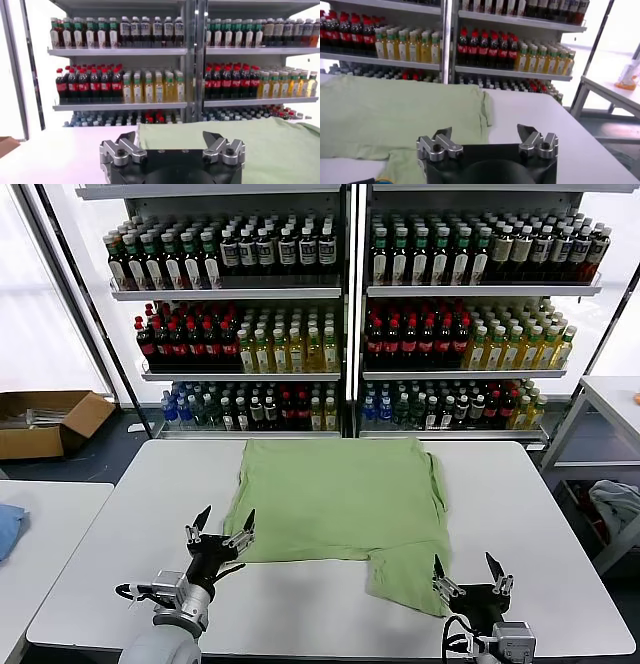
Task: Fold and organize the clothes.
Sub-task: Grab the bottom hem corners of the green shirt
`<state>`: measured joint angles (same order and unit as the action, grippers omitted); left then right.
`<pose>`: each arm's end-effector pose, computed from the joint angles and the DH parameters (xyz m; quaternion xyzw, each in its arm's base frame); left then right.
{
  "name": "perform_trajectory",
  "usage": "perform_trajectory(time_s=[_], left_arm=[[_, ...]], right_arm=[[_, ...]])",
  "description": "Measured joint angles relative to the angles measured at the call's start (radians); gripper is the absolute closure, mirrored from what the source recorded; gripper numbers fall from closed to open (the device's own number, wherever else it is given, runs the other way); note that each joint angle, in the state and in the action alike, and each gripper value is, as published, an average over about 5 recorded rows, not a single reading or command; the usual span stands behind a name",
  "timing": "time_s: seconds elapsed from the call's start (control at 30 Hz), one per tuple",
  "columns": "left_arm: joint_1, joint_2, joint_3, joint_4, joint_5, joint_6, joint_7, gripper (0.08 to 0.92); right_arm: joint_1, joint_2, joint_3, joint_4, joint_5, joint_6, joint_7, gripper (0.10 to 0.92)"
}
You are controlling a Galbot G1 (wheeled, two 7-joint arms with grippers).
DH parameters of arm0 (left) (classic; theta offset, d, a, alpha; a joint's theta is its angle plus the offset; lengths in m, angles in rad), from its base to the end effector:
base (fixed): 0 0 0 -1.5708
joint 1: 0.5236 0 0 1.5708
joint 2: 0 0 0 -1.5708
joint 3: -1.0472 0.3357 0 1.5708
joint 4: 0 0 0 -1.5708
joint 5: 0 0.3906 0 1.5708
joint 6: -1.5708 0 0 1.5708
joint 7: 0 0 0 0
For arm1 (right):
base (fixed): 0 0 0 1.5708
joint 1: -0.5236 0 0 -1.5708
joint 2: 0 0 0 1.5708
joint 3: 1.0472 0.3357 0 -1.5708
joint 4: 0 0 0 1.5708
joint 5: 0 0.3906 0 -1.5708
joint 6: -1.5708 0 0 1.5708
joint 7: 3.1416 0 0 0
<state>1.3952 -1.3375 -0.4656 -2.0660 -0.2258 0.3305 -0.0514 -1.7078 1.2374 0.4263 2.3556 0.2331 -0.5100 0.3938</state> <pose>0.2712 0.0153 -0.2586 -0.0576 -0.9929 0.0015 0.1037 0.1772 0.0058 -0.2202 -0.0401 -0.9758 0.0580 0.2072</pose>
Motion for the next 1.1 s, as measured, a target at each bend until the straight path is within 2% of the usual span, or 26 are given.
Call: perform_trajectory(time_s=[1.1], left_arm=[[-0.007, 0.087, 0.001, 0.095, -0.095, 0.151, -0.026, 0.177]], right_arm=[[0.047, 0.070, -0.096, -0.096, 0.018, -0.063, 0.066, 0.203]])
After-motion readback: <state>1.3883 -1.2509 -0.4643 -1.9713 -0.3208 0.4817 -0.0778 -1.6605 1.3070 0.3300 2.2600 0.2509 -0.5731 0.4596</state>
